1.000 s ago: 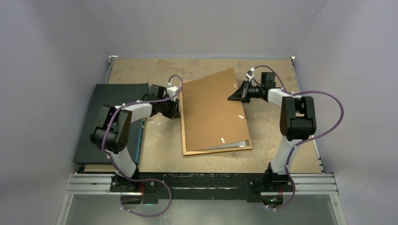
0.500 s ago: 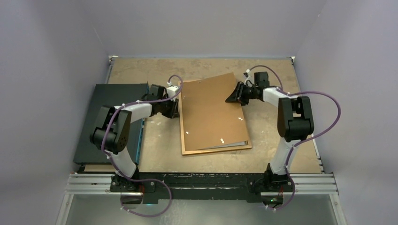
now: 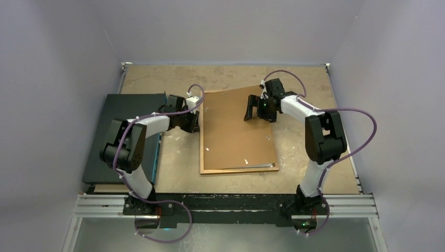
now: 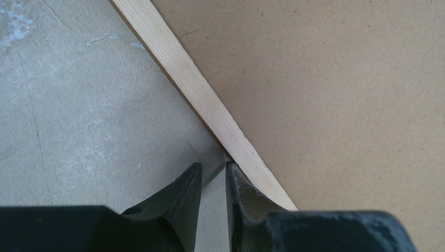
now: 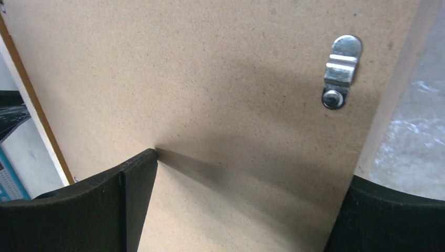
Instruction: Put the photo into the frame
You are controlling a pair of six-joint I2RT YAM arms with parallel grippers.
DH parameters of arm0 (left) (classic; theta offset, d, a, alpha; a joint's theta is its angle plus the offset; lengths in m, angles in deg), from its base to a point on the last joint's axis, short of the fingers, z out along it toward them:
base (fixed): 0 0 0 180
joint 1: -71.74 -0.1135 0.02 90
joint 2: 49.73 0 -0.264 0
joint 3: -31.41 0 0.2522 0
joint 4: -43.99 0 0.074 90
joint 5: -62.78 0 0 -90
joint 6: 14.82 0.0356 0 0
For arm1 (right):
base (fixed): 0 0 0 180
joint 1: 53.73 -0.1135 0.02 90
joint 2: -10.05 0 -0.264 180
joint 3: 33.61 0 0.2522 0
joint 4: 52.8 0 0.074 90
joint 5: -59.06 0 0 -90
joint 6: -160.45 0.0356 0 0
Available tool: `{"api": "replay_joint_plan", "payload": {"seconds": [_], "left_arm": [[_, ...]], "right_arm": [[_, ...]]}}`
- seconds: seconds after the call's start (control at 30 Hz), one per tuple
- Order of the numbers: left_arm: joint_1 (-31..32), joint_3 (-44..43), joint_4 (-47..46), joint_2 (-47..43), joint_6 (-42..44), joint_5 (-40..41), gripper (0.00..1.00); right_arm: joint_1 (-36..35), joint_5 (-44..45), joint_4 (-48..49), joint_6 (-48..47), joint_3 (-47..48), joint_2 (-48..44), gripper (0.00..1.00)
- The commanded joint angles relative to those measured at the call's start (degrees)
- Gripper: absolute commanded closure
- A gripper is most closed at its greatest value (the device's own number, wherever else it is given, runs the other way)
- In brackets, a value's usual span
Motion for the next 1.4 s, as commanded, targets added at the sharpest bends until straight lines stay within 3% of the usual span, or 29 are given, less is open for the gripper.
{"api": "replay_joint_plan", "payload": {"seconds": [0.0,0.2,0.5,0.63,0.73,0.83,0.93,1.0,1.17,1.37], "left_arm": [[0.63,-0.22,0.71,-2.62,0.12,-1.67,0.78],[0.54,-0.30,1.34,-3.13,0.07,-1.67,0.79],[0.32,-0.65,2.06,-3.71,0.12,-2.09,0.79],[-0.41,-0.72,2.65,-4.09,0.12,-3.20,0.77],[-1.34,-1.24,3.30,-4.27,-0.33,-4.61,0.71],[-2.21,-2.11,4.89,-4.80,-1.06,-6.70,0.62],[-2.26,-2.21,5.03,-5.79,-2.01,-8.30,0.58],[-2.27,-2.16,4.51,-5.66,-3.25,-9.24,0.58],[-2.26,-2.73,3.40,-3.11,-5.62,-10.97,0.62],[-2.27,-0.92,5.96,-3.33,-3.01,-12.79,0.67]], "right_arm": [[-0.93,6.84,-6.52,-1.58,4.16,-3.96,0.01],[-2.49,14.69,-11.57,-4.09,5.80,-3.99,0.01],[-2.52,15.58,-12.45,-3.15,5.93,-8.11,0.01],[-2.57,18.75,-7.97,-2.33,5.22,-12.07,0.01],[-2.88,15.85,-3.64,0.84,2.77,-14.59,0.02],[-4.30,10.44,2.20,3.89,-0.66,-16.36,0.16],[-5.76,3.04,12.02,8.27,-6.27,-18.10,0.47],[-6.61,-1.63,18.50,10.43,-9.64,-18.27,0.61],[-11.48,-4.36,28.28,14.40,-12.56,-14.84,0.68],[-19.34,-5.62,33.68,15.80,-16.45,-12.90,0.67]]}}
